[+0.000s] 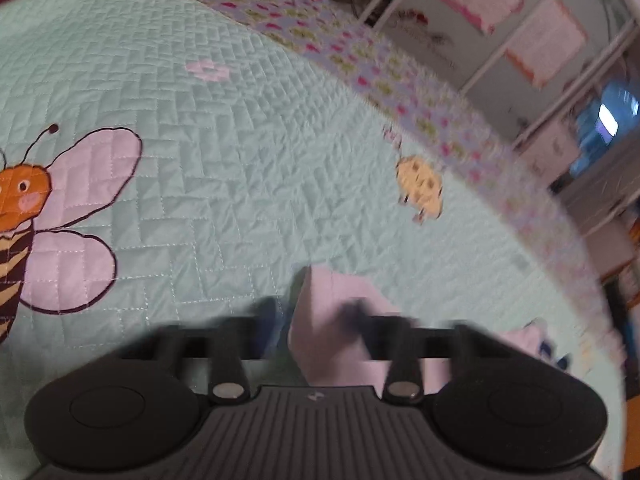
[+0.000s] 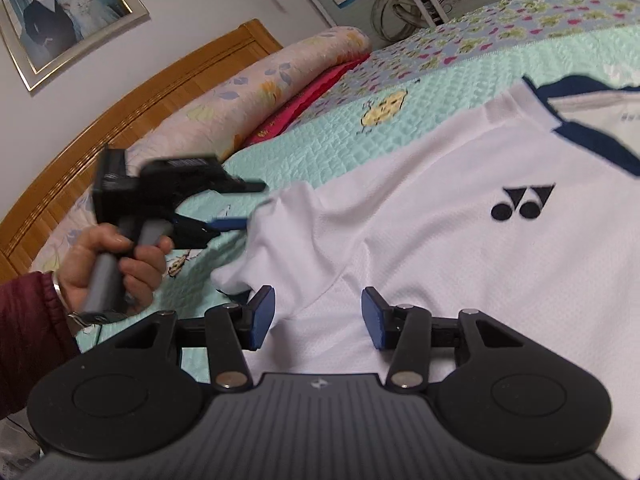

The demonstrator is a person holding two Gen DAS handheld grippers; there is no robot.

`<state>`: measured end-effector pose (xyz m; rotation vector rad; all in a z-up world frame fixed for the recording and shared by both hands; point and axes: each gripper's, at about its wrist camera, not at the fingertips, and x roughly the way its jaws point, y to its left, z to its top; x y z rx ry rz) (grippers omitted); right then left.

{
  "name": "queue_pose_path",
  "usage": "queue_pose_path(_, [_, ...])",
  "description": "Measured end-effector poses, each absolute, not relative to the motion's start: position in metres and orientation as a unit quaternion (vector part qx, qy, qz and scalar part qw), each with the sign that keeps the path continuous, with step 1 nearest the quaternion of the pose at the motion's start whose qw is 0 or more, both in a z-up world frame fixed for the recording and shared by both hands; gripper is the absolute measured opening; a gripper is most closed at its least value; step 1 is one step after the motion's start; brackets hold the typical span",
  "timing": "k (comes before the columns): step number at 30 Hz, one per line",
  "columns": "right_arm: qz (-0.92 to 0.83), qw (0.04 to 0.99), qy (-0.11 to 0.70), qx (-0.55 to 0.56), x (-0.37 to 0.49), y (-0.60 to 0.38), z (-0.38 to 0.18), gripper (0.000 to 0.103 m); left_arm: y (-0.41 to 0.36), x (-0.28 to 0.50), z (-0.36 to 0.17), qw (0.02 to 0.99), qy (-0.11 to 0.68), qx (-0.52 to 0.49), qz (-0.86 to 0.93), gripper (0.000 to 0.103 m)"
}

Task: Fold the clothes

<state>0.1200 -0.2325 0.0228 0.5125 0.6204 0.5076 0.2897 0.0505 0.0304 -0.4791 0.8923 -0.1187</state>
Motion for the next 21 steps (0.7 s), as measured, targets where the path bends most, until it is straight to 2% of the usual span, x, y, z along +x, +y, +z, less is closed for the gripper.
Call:
queue_pose_path(5, [0.200,0.916,0.276,0.209,0.123,-0.257,0.041,0.049,0.059,0.271,0.045,0.893,0.394,-0.214,-0.034,0.000])
queue_pose_path(9, [0.156,0.923,0.288,0.201,0.143,-0.286,0.031,0.050,0.072,0.249,0.062,0.913,0.356,-0.200,-0.014,0.001])
queue_pose_path(13, [0.163,0.916,0.281,0.235,0.145,-0.301,0.003,0.051,0.072,0.251,0.058,0.912,0.359,-0.199,0.000,0.001])
queue_pose_path(21, [0.178,0.903,0.271,0.281,0.147,-0.313,-0.005,0.051,0.072,0.254,0.050,0.910,0.364,-0.195,0.029,0.001])
